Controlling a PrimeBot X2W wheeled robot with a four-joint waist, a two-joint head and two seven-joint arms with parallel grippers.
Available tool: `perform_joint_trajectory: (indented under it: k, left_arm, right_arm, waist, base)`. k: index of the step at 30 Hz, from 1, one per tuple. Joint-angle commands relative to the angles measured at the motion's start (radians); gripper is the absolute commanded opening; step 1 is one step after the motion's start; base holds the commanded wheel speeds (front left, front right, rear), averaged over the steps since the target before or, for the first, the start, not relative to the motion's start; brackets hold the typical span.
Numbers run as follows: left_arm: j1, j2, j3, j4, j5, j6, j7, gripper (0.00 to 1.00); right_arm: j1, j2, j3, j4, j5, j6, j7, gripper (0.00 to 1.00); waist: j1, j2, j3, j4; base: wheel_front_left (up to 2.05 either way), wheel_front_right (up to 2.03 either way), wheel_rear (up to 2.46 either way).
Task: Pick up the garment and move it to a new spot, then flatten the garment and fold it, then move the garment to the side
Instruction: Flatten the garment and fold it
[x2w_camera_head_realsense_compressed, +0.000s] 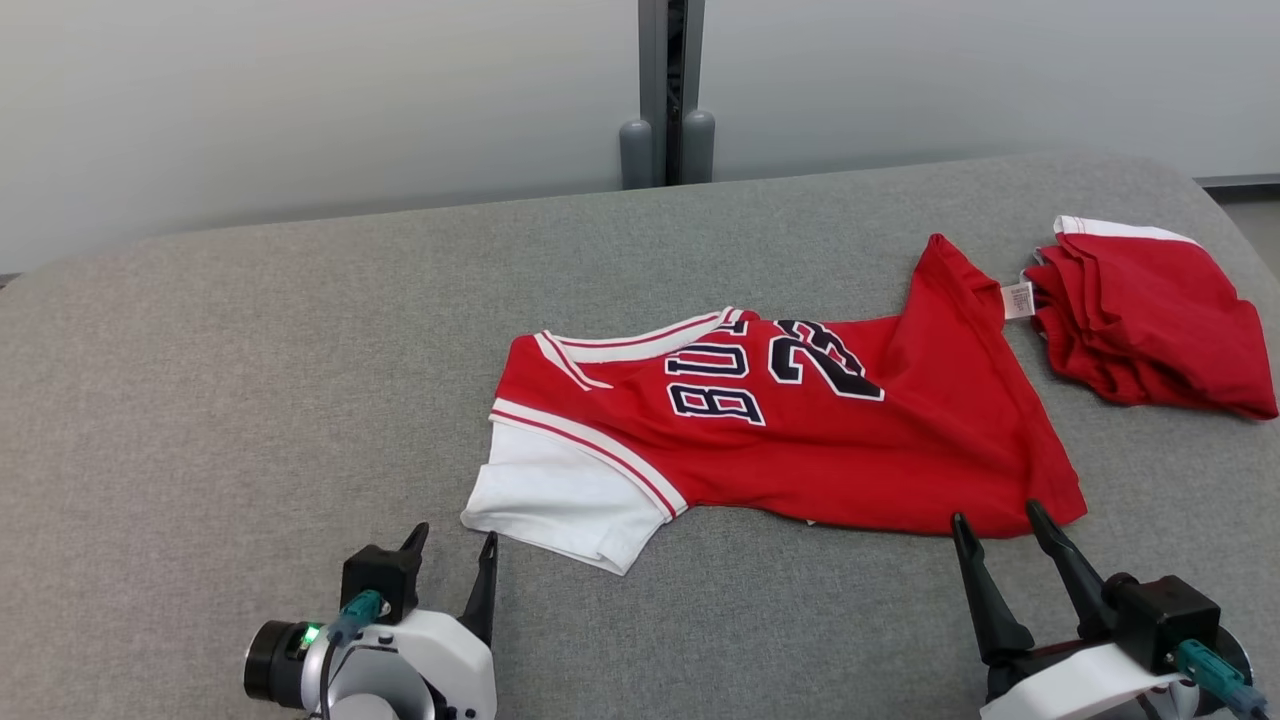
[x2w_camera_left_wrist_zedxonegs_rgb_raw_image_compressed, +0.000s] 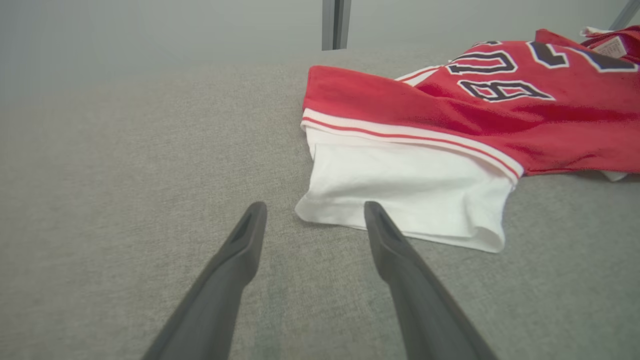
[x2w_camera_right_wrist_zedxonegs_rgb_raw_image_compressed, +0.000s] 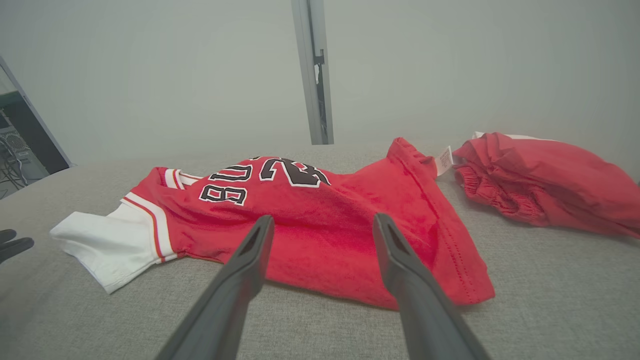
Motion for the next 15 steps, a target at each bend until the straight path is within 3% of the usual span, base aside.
perform_joint_trajectory:
  k: [1,7,15]
  left_arm:
    - [-0.037,0.006,-0.001,0.044,0.002,0.001,0.017,1.0]
    - [-0.133,0.005,0.003,0.184,-0.016,0.003,0.038,1.0]
    - [-0.191,0.005,-0.018,0.28,-0.034,-0.03,0.008,0.97]
  right_arm:
    - [-0.015,-0.008,0.002,-0.003,0.003,0.0,-0.005,1.0]
    - [-0.033,-0.012,0.006,-0.005,0.005,0.0,-0.005,1.0]
    - [-0.041,-0.017,0.002,-0.006,0.0,0.0,-0.005,1.0]
  waist:
    - [0.0,-0.0001,0.016,-0.01]
    - [0.0,-0.0001,0.044,-0.027]
    - [0.0,-0.0001,0.058,-0.032]
  base:
    - [0.0,0.0,0.0]
    - [0.0,0.0,0.0]
    - [0.0,0.0,0.0]
